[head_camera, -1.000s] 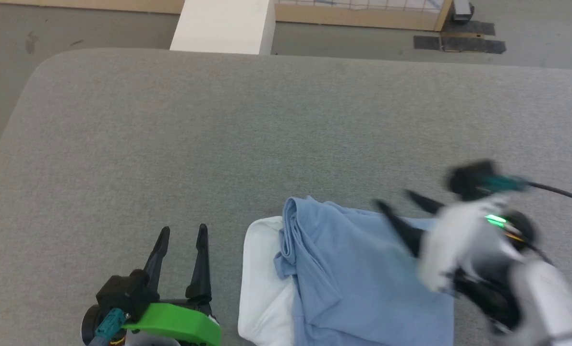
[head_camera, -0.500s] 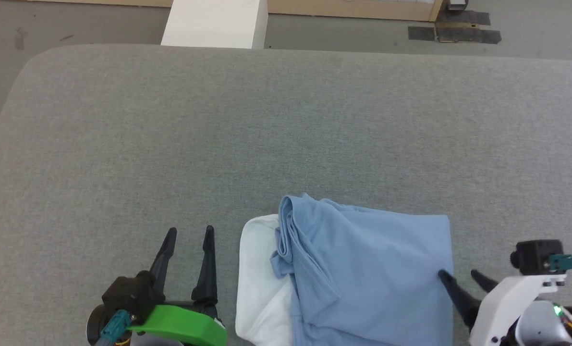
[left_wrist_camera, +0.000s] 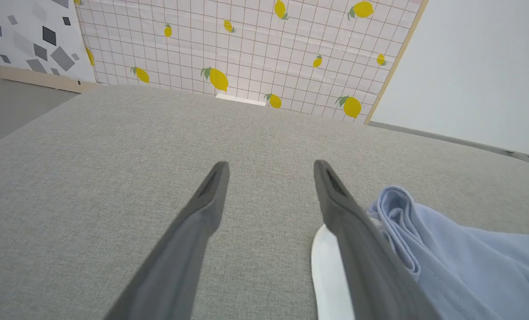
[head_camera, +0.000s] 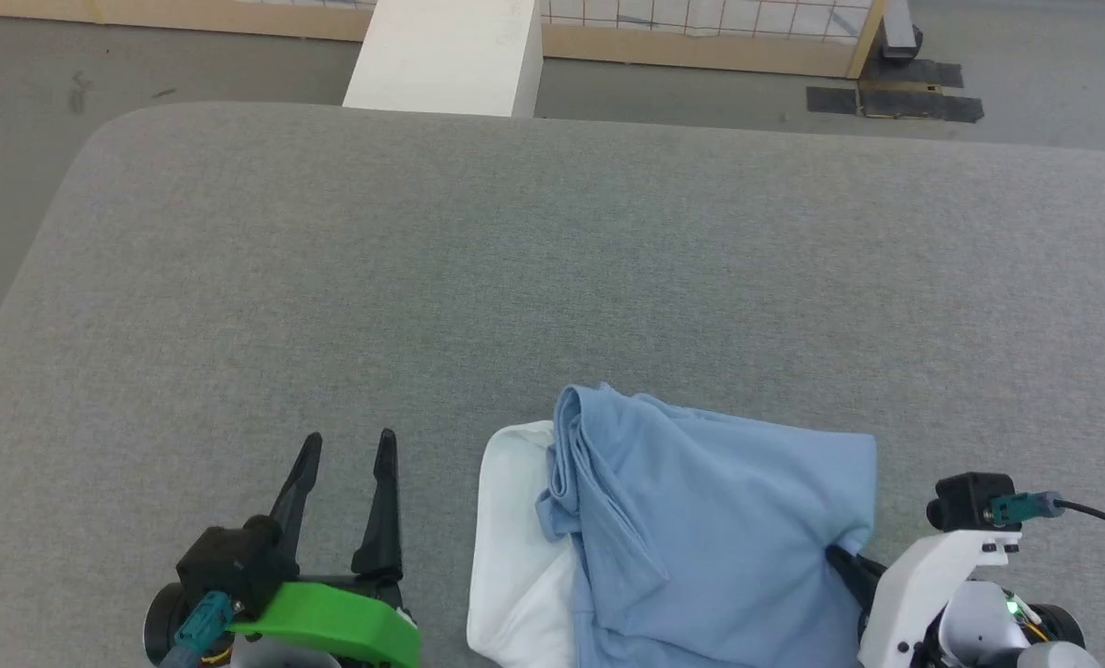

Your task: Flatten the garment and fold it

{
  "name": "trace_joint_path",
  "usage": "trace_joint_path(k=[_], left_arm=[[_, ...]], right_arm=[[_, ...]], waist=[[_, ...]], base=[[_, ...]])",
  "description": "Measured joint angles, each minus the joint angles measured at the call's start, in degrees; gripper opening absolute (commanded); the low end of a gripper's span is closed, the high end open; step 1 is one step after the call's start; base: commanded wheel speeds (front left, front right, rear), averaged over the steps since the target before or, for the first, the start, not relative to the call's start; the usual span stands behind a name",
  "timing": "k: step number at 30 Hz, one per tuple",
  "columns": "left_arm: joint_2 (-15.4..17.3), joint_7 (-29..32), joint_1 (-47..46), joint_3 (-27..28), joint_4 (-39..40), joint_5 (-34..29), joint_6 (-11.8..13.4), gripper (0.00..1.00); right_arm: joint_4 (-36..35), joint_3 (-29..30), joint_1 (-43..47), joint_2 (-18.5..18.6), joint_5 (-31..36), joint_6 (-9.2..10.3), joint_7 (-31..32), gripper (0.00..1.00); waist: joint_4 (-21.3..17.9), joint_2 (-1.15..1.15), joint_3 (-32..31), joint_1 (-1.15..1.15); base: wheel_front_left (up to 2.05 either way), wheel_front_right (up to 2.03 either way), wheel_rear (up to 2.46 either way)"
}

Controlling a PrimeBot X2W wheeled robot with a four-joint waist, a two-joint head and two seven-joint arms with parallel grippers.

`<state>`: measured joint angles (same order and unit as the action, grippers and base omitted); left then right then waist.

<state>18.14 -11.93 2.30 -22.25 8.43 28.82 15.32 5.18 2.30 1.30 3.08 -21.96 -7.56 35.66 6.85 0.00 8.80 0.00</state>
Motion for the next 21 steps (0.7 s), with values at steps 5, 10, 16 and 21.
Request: trace_joint_path(k=[5,10,16,21], left_arm=[[0.04,0.09,0.05,-0.03,0.73,0.00,0.46,1.00],[0.05,0.25,0.02,-0.29,1.02,0.00,0.60,1.00],[0.09,0.29,-0.19,-0.36,1.03,-0.07,0.63,1.00],[0.52,0.74,-1.25,-0.42,1.11,-0.62,0.63,1.00]], right_arm=[[1.52,-0.43,-2.23,-0.13,-0.14,0.00,-1.64,0.00],[1.53,-0.16,-5.87,1.47,1.07,-0.01,-1.52,0.00],[1.40,-0.13,-10.03,6.84,2.18,-0.01,0.35,0.00],[1.82,-0.67,-15.62,14.69,3.12,-0.01,1.72,0.00]], waist=[[-1.50,0.00,-0.38,0.00],[-3.93,0.00,-0.59,0.00],[-7.58,0.00,-0.25,0.00],[-12.61,0.00,0.63,0.00]], base=[[0.00,0.00,0.00],[0.00,0.00,0.00],[0.00,0.00,0.00],[0.00,0.00,0.00]])
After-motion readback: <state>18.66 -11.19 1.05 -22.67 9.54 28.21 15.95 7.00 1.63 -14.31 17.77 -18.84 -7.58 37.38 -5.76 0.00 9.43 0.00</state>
